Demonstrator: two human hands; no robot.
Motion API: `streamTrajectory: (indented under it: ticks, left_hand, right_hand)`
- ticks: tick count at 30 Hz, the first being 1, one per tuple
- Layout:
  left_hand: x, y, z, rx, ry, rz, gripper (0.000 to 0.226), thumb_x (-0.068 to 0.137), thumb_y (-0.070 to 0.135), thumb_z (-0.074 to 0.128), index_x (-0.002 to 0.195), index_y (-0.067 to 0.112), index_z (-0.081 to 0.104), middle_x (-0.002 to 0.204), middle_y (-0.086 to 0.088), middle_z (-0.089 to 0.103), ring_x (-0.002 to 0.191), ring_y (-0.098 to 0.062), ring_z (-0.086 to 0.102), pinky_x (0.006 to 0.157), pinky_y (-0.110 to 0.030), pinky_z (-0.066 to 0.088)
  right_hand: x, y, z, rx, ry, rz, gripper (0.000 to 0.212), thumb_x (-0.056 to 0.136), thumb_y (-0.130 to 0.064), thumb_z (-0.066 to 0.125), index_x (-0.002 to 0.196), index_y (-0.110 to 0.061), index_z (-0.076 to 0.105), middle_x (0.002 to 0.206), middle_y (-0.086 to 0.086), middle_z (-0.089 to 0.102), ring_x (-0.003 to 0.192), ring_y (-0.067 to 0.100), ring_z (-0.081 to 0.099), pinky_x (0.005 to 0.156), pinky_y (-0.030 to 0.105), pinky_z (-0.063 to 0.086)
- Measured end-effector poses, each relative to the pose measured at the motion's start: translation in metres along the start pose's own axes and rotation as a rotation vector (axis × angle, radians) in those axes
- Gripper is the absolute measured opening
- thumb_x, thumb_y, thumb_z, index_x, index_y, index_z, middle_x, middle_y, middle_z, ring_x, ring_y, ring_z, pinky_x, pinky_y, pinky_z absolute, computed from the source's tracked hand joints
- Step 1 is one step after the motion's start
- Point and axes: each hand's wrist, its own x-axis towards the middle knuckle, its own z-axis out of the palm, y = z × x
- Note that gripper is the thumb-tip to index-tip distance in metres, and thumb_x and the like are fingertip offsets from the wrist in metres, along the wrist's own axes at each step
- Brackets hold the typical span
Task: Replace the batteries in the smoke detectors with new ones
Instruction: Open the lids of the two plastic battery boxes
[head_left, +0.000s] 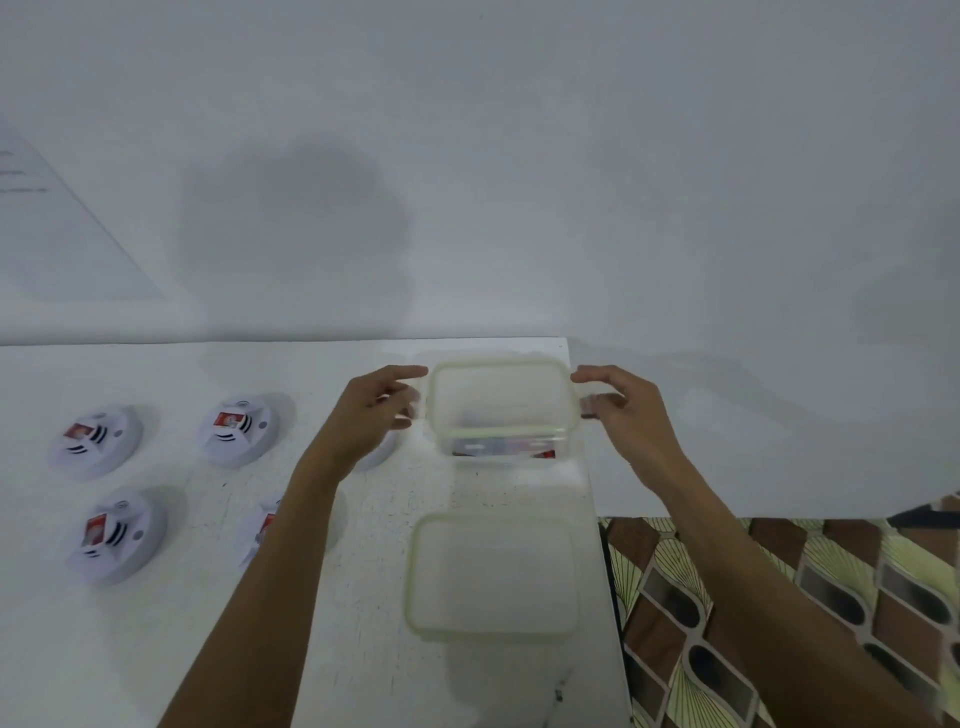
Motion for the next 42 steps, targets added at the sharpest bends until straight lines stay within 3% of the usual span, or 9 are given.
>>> streamTrajectory:
  ticks: [3, 8, 11, 15, 23, 27, 29, 34, 42]
  left_hand:
    - [0.004, 0.011, -0.008, -0.072, 0.005, 0.05, 0.045, 0.091, -0.008, 0.04, 0.122, 0.017, 0.063, 0.097, -0.004, 0.065, 0.092, -0.014, 0.061, 0.086, -0.028, 0.052]
    - [0.029, 0.02, -0.008, 0.074, 0.091, 0.152, 0.024, 0.096, 0.018, 0.054, 0.116, 0.011, 0.066, 0.085, 0.001, 0.066, 0.081, -0.011, 0.059, 0.084, -0.03, 0.051]
    - [0.052, 0.018, -0.003, 0.149, 0.152, 0.144, 0.032, 0.098, 0.036, 0.05, 0.095, 0.009, 0.068, 0.069, 0.007, 0.054, 0.067, -0.012, 0.056, 0.076, -0.041, 0.055]
    - [0.077, 0.011, 0.01, 0.075, 0.184, 0.061, 0.026, 0.096, 0.03, 0.054, 0.114, 0.015, 0.067, 0.096, -0.003, 0.066, 0.084, -0.016, 0.066, 0.071, -0.036, 0.06]
    - [0.115, -0.023, 0.028, 0.266, 0.108, 0.005, 0.04, 0.094, 0.011, 0.052, 0.134, 0.017, 0.049, 0.084, -0.005, 0.067, 0.079, -0.024, 0.065, 0.073, -0.037, 0.058]
    - [0.124, -0.042, 0.032, 0.43, 0.034, -0.035, 0.042, 0.094, 0.011, 0.05, 0.135, 0.019, 0.049, 0.096, -0.008, 0.067, 0.083, -0.023, 0.062, 0.074, -0.033, 0.054]
    - [0.126, -0.047, 0.035, 0.501, 0.033, -0.039, 0.043, 0.094, 0.012, 0.05, 0.137, 0.018, 0.048, 0.101, -0.009, 0.066, 0.087, -0.022, 0.06, 0.078, -0.031, 0.051]
    - [0.127, -0.05, 0.033, 0.729, 0.026, -0.039, 0.046, 0.094, 0.023, 0.053, 0.139, 0.016, 0.044, 0.132, -0.011, 0.051, 0.115, -0.027, 0.053, 0.1, -0.04, 0.041]
    - [0.027, -0.023, 0.022, 0.537, 0.181, 0.261, 0.029, 0.091, 0.019, 0.062, 0.12, 0.015, 0.062, 0.113, 0.0, 0.061, 0.085, -0.007, 0.061, 0.074, -0.021, 0.053]
  right_hand:
    - [0.007, -0.014, -0.01, 0.061, -0.035, -0.104, 0.038, 0.09, 0.009, 0.055, 0.108, -0.022, 0.07, 0.115, -0.007, 0.069, 0.095, 0.01, 0.068, 0.091, 0.042, 0.052]
    - [0.032, -0.023, -0.015, 0.011, 0.003, -0.233, 0.032, 0.093, -0.009, 0.062, 0.122, -0.022, 0.066, 0.108, -0.004, 0.071, 0.101, 0.013, 0.065, 0.096, 0.031, 0.052]
    - [0.051, -0.024, -0.008, -0.119, 0.108, -0.301, 0.031, 0.096, -0.015, 0.057, 0.124, -0.027, 0.063, 0.093, -0.004, 0.072, 0.085, 0.012, 0.066, 0.084, 0.023, 0.052]
    - [0.076, -0.013, 0.001, -0.173, 0.093, -0.339, 0.041, 0.095, -0.007, 0.051, 0.13, -0.026, 0.058, 0.082, -0.001, 0.072, 0.075, 0.028, 0.064, 0.07, 0.033, 0.053]
    - [0.12, 0.02, 0.022, -0.467, 0.116, -0.183, 0.027, 0.098, -0.011, 0.051, 0.121, -0.014, 0.065, 0.08, 0.013, 0.073, 0.073, 0.024, 0.069, 0.06, 0.0, 0.041]
    - [0.124, 0.038, 0.032, -0.523, 0.065, -0.094, 0.026, 0.097, -0.008, 0.051, 0.119, -0.011, 0.066, 0.072, 0.009, 0.068, 0.06, 0.019, 0.064, 0.069, 0.024, 0.054]
    - [0.123, 0.043, 0.036, -0.549, 0.052, -0.071, 0.027, 0.096, -0.005, 0.051, 0.118, -0.008, 0.066, 0.064, 0.001, 0.059, 0.051, 0.009, 0.053, 0.067, 0.023, 0.048]
    - [0.114, 0.045, 0.039, -0.539, 0.116, -0.087, 0.025, 0.095, -0.005, 0.053, 0.116, -0.005, 0.066, 0.092, 0.011, 0.068, 0.071, 0.013, 0.056, 0.08, 0.027, 0.05]
    - [0.025, 0.025, 0.008, -0.333, 0.229, -0.195, 0.021, 0.096, -0.008, 0.054, 0.11, -0.014, 0.069, 0.088, 0.002, 0.07, 0.076, 0.01, 0.063, 0.07, 0.008, 0.046]
